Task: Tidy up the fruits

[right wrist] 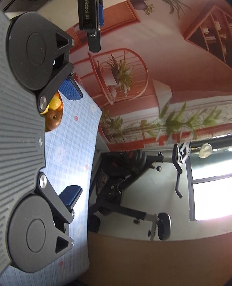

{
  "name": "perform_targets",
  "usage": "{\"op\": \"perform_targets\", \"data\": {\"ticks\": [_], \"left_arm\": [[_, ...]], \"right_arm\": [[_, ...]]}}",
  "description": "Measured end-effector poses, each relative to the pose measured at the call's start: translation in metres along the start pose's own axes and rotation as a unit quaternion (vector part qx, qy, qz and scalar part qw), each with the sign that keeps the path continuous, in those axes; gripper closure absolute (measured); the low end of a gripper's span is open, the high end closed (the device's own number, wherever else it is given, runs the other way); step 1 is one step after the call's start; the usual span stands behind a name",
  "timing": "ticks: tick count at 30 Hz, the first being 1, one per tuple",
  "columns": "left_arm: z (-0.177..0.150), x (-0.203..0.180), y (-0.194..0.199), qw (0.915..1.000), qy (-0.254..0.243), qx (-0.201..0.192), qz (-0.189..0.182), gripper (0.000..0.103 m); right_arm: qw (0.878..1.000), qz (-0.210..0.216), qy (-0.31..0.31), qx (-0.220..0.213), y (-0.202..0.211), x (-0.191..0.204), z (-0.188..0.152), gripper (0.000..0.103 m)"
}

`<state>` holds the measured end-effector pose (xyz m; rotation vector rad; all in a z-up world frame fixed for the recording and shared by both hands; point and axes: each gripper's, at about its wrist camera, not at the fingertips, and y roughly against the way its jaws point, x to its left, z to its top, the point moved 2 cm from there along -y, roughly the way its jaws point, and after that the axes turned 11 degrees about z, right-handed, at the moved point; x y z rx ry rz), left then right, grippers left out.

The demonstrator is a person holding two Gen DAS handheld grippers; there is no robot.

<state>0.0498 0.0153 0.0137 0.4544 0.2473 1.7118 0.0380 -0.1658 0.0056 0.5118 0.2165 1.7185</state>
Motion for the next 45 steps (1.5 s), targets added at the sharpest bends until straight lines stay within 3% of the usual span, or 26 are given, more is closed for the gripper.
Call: {"op": "perform_targets", "data": {"ticks": [17,45], "left_arm": [[-0.002,-0.017,0.024,0.9988,-0.003,-0.015,-0.046,0.010],[0.000,-0.013,0.028,0.9982,-0.009,-0.024,-0.053,0.010]], "right_arm": [[0.999,-0.040,0.014,-0.016,0.041,0.009,0.014,0.000],[0.998,-0.050,0.011,-0.021,0.045,0.007,0.017,0.000]]}}
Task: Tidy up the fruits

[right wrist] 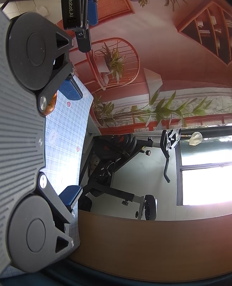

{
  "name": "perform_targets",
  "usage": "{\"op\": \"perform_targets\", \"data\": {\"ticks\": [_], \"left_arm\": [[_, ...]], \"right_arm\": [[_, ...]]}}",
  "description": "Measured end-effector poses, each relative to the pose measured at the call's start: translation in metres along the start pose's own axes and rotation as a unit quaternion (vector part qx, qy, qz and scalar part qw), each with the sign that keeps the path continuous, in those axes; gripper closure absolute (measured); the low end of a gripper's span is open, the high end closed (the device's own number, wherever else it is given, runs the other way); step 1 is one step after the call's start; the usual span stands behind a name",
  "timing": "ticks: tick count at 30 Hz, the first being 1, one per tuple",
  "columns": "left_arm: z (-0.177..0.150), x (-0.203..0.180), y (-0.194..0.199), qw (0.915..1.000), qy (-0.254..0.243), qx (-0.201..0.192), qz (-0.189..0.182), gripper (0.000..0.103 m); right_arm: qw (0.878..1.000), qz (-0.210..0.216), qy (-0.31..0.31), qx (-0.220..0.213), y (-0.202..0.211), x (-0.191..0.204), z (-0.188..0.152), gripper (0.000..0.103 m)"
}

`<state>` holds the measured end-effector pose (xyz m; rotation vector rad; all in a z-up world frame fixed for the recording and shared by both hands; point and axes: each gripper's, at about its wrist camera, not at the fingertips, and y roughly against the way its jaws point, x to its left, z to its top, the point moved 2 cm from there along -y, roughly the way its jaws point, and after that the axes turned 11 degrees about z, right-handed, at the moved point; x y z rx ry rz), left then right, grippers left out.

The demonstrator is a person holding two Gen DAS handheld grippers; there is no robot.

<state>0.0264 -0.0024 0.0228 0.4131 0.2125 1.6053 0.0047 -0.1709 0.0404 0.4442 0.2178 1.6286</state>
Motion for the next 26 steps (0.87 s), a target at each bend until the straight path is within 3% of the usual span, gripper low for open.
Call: {"op": "perform_targets", "data": {"ticks": [26], "left_arm": [[0.0031,0.0082,0.0094,0.9998,0.008,-0.012,-0.012,0.010]], "right_arm": [[1.000,-0.002,-0.001,-0.003,0.0056,-0.0011,0.0035,0.000]]}}
